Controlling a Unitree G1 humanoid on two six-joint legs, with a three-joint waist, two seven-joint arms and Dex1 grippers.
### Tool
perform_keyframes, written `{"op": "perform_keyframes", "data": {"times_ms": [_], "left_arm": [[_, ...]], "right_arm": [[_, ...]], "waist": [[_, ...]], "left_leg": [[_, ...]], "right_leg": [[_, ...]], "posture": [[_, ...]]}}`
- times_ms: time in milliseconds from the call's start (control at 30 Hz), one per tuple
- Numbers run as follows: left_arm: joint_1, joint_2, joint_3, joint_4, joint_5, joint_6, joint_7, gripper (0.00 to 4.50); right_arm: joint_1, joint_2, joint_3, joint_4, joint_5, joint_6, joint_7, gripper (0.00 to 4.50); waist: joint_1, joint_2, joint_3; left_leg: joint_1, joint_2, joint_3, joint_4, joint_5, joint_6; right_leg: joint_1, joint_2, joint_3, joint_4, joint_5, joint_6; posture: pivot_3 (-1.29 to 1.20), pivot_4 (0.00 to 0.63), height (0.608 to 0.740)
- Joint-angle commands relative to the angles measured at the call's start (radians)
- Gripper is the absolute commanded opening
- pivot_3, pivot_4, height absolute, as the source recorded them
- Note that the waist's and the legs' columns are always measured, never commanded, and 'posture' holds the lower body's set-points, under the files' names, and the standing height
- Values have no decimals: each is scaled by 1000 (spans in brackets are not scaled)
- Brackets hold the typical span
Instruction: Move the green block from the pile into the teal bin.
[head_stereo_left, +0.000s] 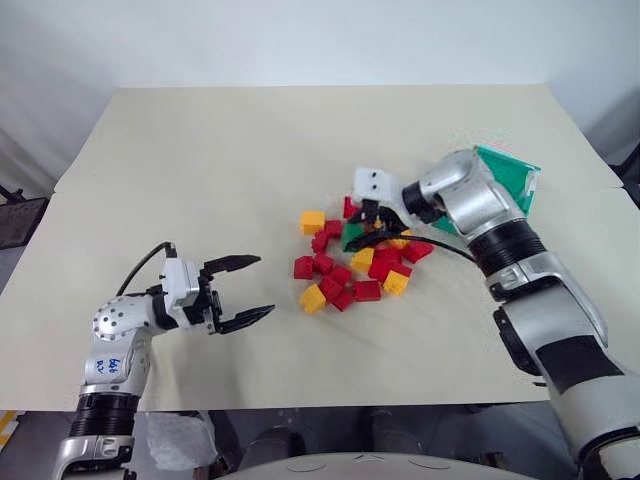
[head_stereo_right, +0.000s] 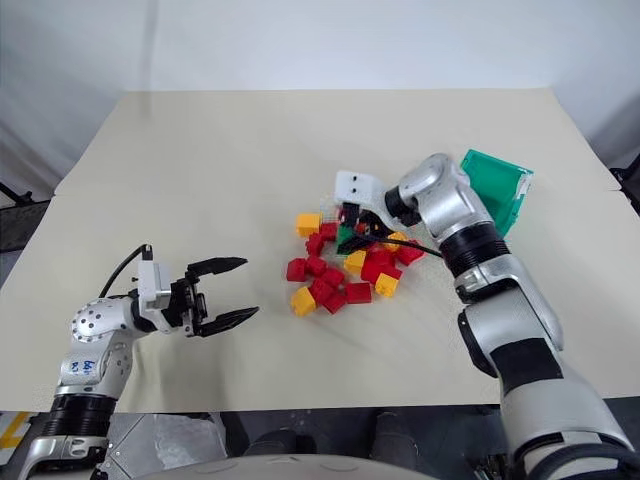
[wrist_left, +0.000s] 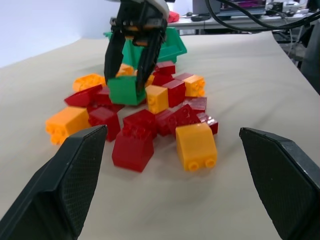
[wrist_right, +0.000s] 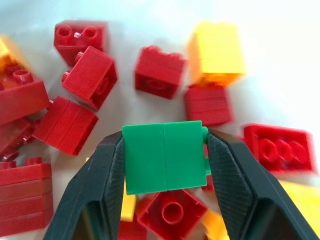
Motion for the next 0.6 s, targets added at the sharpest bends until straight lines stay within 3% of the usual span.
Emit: {"op": "perform_keyframes", "data": {"times_ms": [33,367,600], "left_arm": [[-30,-14,-17,-38,-10,14,13,4500],[-169,-130,-141,-59,35,99,97,4500],[-328,-217,-219,35,191,111,256,4500]], "right_arm": [[18,-55,-97,-146,61,81,-20,2055],[209,-317,-373,-301,86,216,-301,2055],[255,-345,-458,-160,89,172,-512,2055]], "waist": [[0,0,0],[31,0,0],[27,0,0]], "left_leg": [[0,0,0,0,0,0],[-1,-1,1,0,0,1],[1,-1,6,0,1,2]], "right_leg": [[0,0,0,0,0,0],[0,-1,0,-1,0,0],[0,0,-4,0,1,1]], "posture": [[0,150,740],[0,150,740],[0,150,740]]}}
